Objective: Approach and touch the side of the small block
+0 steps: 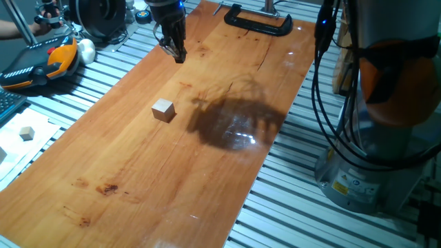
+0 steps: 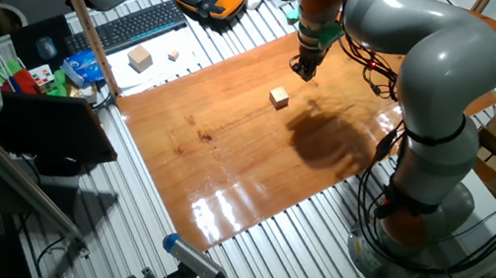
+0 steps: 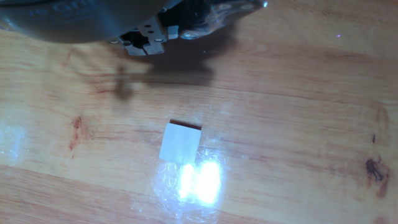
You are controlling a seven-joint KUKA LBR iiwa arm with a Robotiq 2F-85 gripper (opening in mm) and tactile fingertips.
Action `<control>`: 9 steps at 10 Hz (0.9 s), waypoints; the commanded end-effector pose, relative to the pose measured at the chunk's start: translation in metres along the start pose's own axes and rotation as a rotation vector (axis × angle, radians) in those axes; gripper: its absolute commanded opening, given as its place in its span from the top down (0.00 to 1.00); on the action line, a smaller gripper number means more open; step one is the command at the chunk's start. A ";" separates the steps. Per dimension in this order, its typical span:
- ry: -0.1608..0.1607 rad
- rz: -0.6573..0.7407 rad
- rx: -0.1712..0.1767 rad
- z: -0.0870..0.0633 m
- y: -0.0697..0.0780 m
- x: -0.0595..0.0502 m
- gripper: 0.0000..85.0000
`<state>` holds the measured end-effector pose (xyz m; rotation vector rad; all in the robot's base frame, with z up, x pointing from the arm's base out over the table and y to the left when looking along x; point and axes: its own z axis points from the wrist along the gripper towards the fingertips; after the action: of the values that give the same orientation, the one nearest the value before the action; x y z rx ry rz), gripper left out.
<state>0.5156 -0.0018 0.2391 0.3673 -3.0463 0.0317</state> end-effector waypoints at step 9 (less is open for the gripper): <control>-0.003 -0.018 -0.017 0.000 0.000 0.000 0.99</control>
<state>0.5156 -0.0019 0.2391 0.3937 -3.0437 0.0050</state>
